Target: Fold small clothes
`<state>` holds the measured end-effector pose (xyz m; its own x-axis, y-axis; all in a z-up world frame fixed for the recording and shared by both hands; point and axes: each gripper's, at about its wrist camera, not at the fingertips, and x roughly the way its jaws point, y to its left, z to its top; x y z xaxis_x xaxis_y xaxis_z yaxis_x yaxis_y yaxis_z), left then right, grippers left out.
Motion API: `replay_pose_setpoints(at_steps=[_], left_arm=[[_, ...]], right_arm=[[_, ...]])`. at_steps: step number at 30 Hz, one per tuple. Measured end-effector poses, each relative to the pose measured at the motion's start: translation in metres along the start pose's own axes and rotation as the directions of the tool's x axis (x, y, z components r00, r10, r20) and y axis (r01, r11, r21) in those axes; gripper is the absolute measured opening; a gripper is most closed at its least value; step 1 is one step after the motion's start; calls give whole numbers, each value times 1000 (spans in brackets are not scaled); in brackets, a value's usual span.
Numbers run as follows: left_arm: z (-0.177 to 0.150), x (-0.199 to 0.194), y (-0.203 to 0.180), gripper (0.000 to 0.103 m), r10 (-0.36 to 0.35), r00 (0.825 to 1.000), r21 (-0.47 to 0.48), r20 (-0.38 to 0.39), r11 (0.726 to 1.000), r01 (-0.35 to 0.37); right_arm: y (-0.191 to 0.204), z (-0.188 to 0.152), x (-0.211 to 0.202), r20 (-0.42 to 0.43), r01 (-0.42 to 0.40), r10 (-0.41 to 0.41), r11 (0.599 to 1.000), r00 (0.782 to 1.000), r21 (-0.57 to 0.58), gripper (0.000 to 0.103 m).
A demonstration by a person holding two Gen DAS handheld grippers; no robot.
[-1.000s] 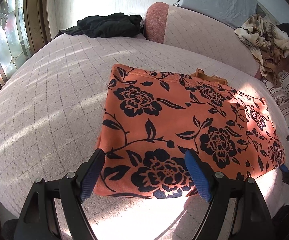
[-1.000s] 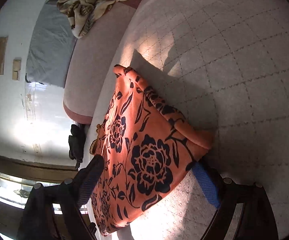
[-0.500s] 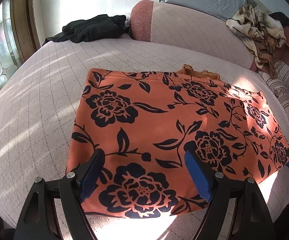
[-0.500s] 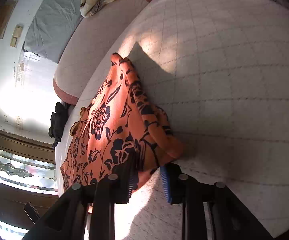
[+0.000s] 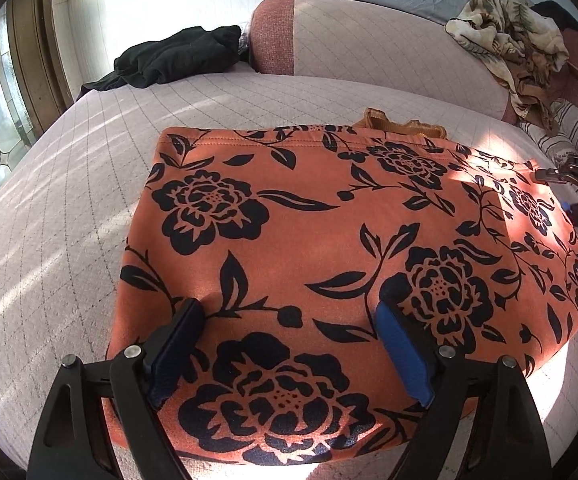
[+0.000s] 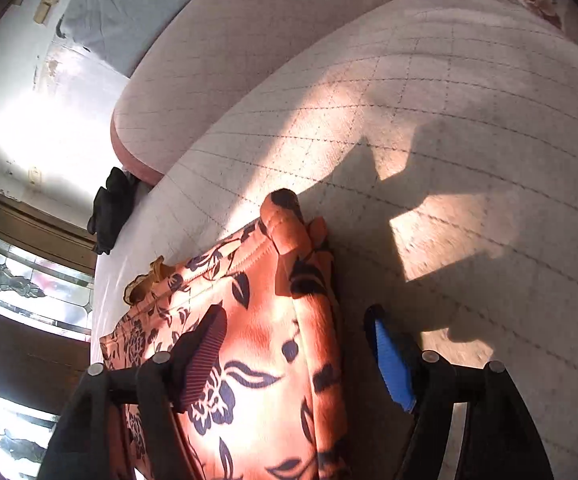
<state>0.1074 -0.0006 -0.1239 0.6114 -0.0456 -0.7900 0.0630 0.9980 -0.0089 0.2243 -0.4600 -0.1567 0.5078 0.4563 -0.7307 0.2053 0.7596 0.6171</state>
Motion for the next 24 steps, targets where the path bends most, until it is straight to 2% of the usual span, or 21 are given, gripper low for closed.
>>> replay_pose_setpoints(at_steps=[1,2,4,5,6,7,8,9,10,11,13,15,16,17,19,20,21,22,23,24], left_arm=[[-1,0,0,89,-2,1000,5,2,1000,2],[-1,0,0,90,-4,1000,10,3,1000,4],[-1,1,0,91,-8,1000,14,8,1000,8],[-2,0,0,92,-7,1000,14,12,1000,7],[-2,1,-1,93,-3,1000,17,14,1000,2],[-3,1,-2,93,5,1000,24,14,1000,-5],[-3,0,-2,93,6,1000,28,12,1000,-6],[-3,0,-1,93,0,1000,28,11,1000,-1],[-2,1,0,93,-7,1000,28,9,1000,7],[-2,1,0,93,-8,1000,30,7,1000,8],[-1,2,-1,93,-1,1000,31,6,1000,1],[-1,2,-2,94,2,1000,30,9,1000,-3],[-2,2,-2,94,4,1000,30,10,1000,-4],[-2,2,-2,94,3,1000,30,11,1000,-3],[-2,2,-2,94,0,1000,29,11,1000,0],[-2,2,-2,94,1,1000,28,10,1000,-2],[-2,3,-2,94,2,1000,26,8,1000,-3],[-1,3,-2,94,3,1000,26,3,1000,-3],[0,3,-2,94,6,1000,27,-4,1000,-5],[1,3,-2,94,0,1000,26,-7,1000,0]], right_arm=[[8,4,9,-19,-2,1,1000,1000,-29,28],[21,5,15,-29,36,-38,997,999,-75,15],[41,1,5,57,96,-88,984,994,-149,14],[40,1,-1,102,110,-97,985,990,-129,14],[33,2,0,125,155,-143,983,982,-94,14],[20,5,10,110,210,-204,976,973,-48,18],[7,5,14,81,200,-199,980,977,2,24],[0,4,9,98,149,-153,988,983,45,24],[1,2,1,115,144,-150,988,982,60,30],[5,1,-8,140,177,-183,983,973,54,34],[22,-3,-31,221,253,-251,967,942,17,33],[46,-10,-50,292,270,-246,962,924,-43,35],[58,-14,-52,296,262,-225,961,928,-91,37],[71,-18,-47,275,230,-186,963,943,-139,53],[79,-23,-29,176,84,-49,977,983,-195,75],[76,-24,-16,127,30,-4,978,992,-207,75],[65,-22,-1,99,77,-61,982,993,-175,75],[45,-17,12,83,138,-131,987,988,-79,72],[27,-14,11,112,103,-106,994,988,25,65],[25,-15,1,158,80,-93,993,983,85,64]])
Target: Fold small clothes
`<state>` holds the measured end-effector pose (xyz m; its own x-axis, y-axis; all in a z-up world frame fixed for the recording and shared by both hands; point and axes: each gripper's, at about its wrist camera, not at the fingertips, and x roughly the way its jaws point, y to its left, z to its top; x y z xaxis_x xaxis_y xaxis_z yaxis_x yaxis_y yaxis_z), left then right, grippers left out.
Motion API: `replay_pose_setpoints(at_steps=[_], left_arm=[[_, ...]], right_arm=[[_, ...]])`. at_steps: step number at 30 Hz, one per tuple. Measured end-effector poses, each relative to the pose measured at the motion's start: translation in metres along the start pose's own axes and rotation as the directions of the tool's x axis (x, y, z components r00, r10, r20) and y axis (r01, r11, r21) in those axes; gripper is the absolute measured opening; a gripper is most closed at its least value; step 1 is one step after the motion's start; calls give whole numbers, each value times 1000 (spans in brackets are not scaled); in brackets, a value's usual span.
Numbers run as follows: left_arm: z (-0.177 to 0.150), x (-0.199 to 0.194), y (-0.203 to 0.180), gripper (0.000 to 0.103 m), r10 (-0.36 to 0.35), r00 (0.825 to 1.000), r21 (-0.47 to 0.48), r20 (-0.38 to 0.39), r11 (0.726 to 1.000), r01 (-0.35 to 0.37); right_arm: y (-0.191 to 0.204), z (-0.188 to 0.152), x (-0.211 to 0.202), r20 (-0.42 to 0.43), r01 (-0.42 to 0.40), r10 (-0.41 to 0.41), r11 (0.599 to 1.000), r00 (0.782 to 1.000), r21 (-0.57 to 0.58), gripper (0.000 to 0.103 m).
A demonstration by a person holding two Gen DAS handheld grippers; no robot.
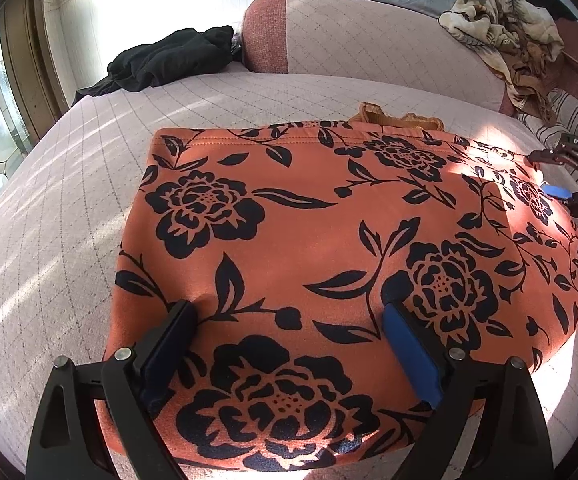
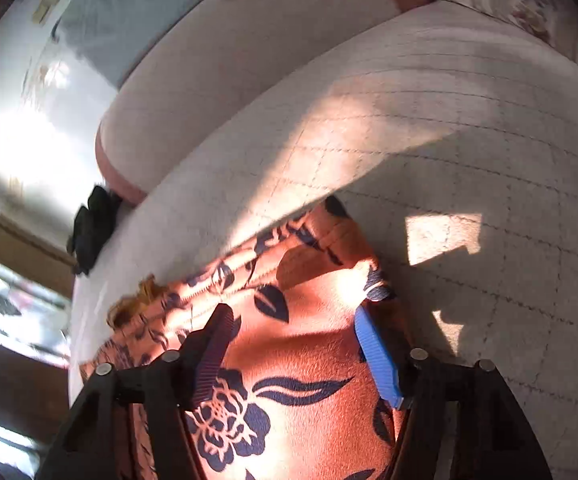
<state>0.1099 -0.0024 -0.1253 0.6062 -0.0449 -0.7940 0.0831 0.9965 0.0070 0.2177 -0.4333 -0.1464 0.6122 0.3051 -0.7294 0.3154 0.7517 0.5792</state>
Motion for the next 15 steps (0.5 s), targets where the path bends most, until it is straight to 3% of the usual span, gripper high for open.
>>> replay_pose_setpoints(at_steps=[2,4,8,10,12,13,15], left_arm=[[1,0,3,94,-12,1000,-14,-5,1000,12],[1,-2,2,94,-4,1000,-22,-10,1000,3],[-3,-20,9,94,-21,1000,-66,-6,998,21],[-7,-43,19,94,-26,998,-105,59,994,32],[-13,-58,33,94,7,994,-139,111,990,8],[-15,-58,42,94,21,995,-156,99,988,-6],[-21,-38,57,94,42,999,-182,-8,982,-42]], right_arm=[[23,-5,-22,59,16,-13,999,998,-51,69],[46,-21,-43,69,-23,33,989,997,-144,69],[57,-78,-68,-7,-126,127,980,992,-154,75],[45,-106,-71,-37,-126,122,982,992,-143,75],[23,-123,-64,-64,-58,52,993,997,-105,75],[13,-128,-63,-73,-60,55,996,996,-71,75],[8,-133,-71,-59,-77,74,996,995,-42,75]])
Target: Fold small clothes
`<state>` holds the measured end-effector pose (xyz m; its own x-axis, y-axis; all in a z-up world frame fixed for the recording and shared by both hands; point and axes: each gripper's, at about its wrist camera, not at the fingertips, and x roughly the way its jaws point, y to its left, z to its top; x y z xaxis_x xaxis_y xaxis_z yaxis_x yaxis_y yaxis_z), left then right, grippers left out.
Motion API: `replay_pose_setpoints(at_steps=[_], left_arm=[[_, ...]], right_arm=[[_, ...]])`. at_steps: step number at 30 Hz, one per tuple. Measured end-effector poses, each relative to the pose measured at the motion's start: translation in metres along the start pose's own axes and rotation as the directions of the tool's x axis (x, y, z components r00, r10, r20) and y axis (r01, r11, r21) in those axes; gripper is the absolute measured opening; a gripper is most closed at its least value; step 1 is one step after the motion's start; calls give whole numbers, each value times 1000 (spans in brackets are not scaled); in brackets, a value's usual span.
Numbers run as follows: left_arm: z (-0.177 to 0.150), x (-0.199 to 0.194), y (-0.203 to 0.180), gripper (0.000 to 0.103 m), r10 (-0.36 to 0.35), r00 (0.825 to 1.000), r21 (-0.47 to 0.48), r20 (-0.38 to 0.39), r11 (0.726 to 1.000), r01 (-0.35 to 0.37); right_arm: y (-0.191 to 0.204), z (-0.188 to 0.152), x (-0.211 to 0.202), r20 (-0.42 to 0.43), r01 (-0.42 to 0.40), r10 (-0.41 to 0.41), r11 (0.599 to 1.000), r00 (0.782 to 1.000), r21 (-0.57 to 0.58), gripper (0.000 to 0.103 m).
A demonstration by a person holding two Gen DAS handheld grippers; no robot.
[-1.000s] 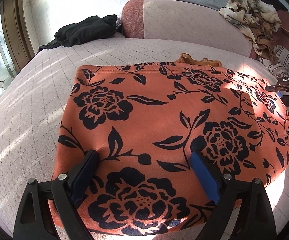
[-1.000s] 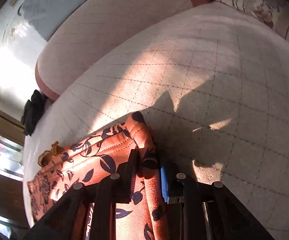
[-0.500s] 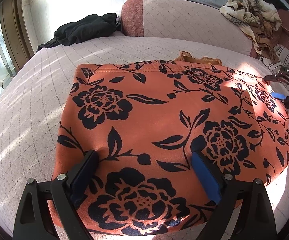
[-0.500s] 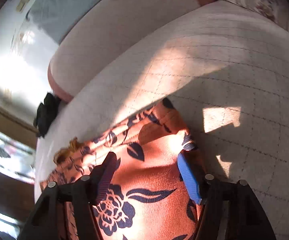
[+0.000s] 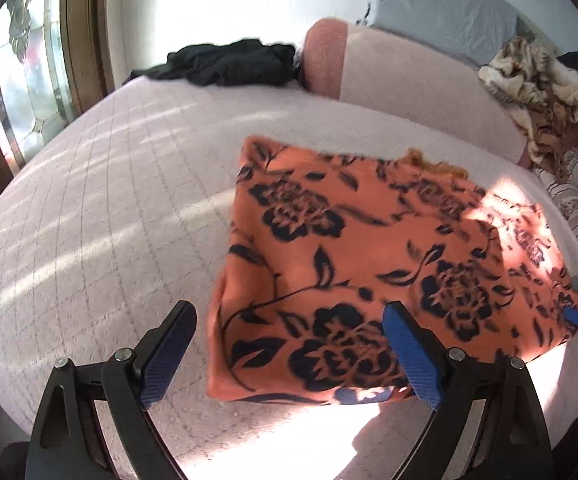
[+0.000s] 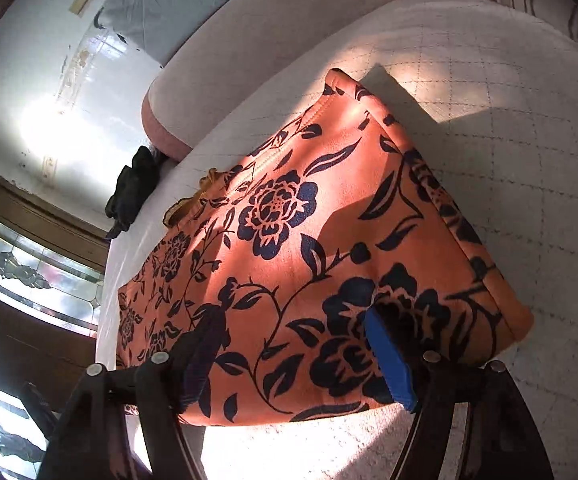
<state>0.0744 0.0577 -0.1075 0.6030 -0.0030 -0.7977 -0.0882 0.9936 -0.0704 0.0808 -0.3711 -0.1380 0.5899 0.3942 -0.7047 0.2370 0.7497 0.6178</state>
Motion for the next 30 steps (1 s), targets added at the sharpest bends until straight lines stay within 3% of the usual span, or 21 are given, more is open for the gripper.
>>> replay_pose_setpoints(at_steps=[1,2,5,7,10,11,13,15,16,17,19,22,25,28,30], left_arm=[[-4,14,6,95,27,997,-8,-68,1000,-27],[-7,21,13,96,5,996,-27,-90,1000,-7],[-5,6,14,96,35,999,-34,-31,999,-36],[-4,-7,12,96,38,999,-28,26,999,-37],[-3,-14,8,96,48,996,-6,76,999,-47],[-4,-7,9,96,50,997,-3,57,999,-50],[-8,22,10,96,63,996,11,-67,998,-62],[-6,17,16,97,49,998,-39,-31,998,-50],[-3,15,16,97,54,997,-43,-48,997,-56],[0,11,15,96,51,998,-45,-44,998,-53],[8,-1,13,97,53,998,-48,20,998,-52],[23,-8,0,97,12,999,-47,52,999,-10],[37,2,-22,96,-38,998,-10,52,999,38],[37,25,-35,96,-12,1000,49,12,999,12],[31,43,-33,96,26,999,53,-35,998,-24]], right_arm=[[4,-1,-4,10,-5,5,1000,1000,-14,75],[9,-4,-9,17,-23,23,999,1000,-31,75],[13,-10,-12,22,-42,43,997,999,-66,78],[-8,-10,0,-7,54,-54,998,998,-18,79],[-15,-4,-15,10,-18,18,998,1000,65,78],[-7,-1,-20,19,-36,35,999,999,27,78],[6,6,-24,29,-54,56,997,998,-52,80],[-3,13,-12,5,8,-8,999,1000,-44,84],[-16,14,0,-50,70,-69,997,996,23,83],[-25,15,2,-66,39,-33,996,997,83,83],[-19,22,-10,-20,-10,12,997,1000,80,83],[-2,50,-13,2,-80,80,995,997,55,83],[4,91,20,-66,-145,150,986,986,81,84],[-5,133,59,-74,-148,159,981,985,128,84],[-23,155,77,-25,-135,142,976,990,173,84]])
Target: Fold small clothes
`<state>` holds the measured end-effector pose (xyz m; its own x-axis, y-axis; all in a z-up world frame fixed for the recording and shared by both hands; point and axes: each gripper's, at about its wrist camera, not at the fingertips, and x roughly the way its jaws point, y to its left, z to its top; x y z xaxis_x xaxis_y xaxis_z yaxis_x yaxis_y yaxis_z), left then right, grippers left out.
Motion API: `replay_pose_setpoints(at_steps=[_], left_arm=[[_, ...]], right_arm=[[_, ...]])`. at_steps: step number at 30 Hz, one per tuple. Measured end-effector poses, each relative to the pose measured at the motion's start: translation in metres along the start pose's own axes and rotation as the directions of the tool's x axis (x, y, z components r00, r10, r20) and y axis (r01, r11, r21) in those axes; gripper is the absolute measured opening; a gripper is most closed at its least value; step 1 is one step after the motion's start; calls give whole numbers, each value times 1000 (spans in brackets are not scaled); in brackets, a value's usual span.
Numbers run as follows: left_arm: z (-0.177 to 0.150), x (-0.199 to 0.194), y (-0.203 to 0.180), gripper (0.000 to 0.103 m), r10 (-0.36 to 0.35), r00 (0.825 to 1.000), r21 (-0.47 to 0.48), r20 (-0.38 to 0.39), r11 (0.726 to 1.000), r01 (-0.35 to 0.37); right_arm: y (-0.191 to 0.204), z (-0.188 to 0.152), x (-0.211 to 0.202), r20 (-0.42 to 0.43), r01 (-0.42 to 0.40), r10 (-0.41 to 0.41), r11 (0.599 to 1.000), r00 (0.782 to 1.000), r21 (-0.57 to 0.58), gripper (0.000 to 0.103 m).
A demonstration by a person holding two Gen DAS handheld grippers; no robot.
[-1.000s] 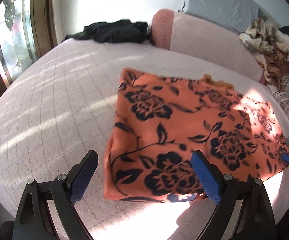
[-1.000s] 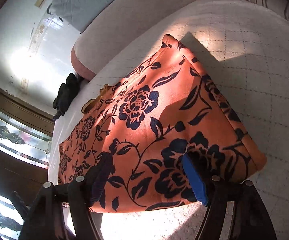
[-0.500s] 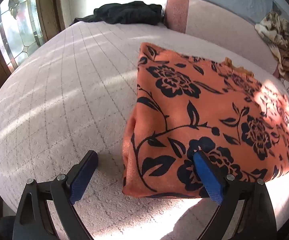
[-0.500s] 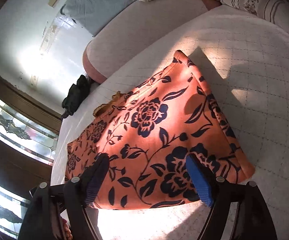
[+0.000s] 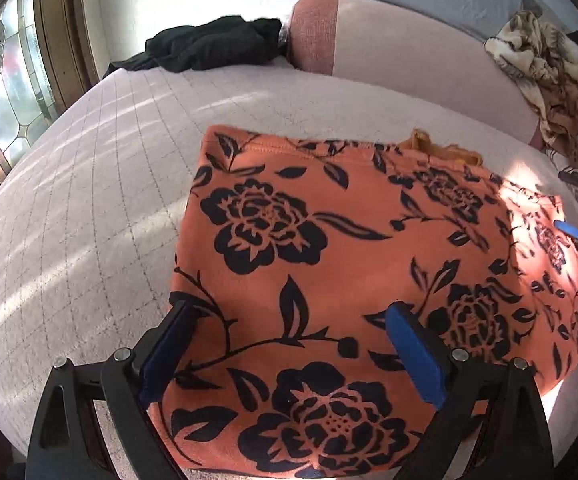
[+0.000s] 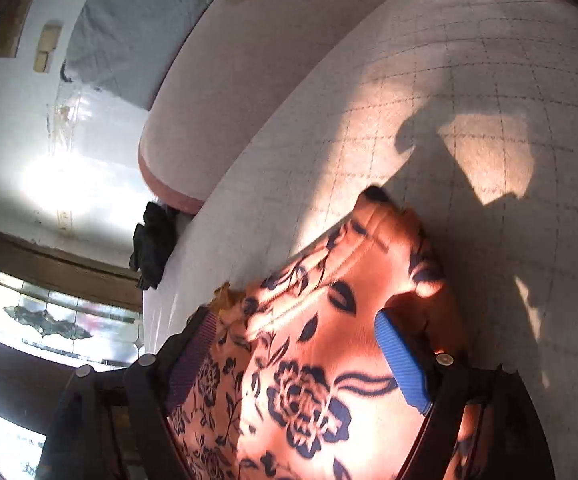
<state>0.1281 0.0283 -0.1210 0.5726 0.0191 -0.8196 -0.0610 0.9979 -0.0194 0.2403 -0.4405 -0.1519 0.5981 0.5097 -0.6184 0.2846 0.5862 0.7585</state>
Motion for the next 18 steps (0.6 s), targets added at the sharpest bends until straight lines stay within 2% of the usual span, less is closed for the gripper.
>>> replay_pose_setpoints(at_steps=[1,3,6,10,13,15,17,18], left_arm=[[-2,1,-1,97,18,1000,17,20,1000,-18],[-4,-2,0,97,14,999,30,30,999,-15],[-4,-9,5,97,5,1000,7,24,1000,-5],[-15,-30,18,97,11,998,-27,65,1000,-10],[-28,-40,30,97,9,999,-61,49,998,-6],[-32,-37,35,97,28,999,-85,29,996,-26],[-34,-47,40,97,14,999,-107,34,994,-11],[-35,-55,40,97,5,999,-109,50,994,1]], right_arm=[[-13,10,8,5,-18,18,999,1000,45,84],[-28,17,6,67,-86,77,985,995,147,84],[-9,5,-12,91,-65,58,996,994,68,84],[15,-49,-50,66,-71,73,997,995,-30,84],[11,-102,-79,50,-113,115,992,992,-48,85],[-5,-132,-88,52,-76,76,997,996,-12,85],[-26,-150,-88,49,40,-42,999,998,26,85],[-33,-155,-90,49,28,-31,998,998,53,85]])
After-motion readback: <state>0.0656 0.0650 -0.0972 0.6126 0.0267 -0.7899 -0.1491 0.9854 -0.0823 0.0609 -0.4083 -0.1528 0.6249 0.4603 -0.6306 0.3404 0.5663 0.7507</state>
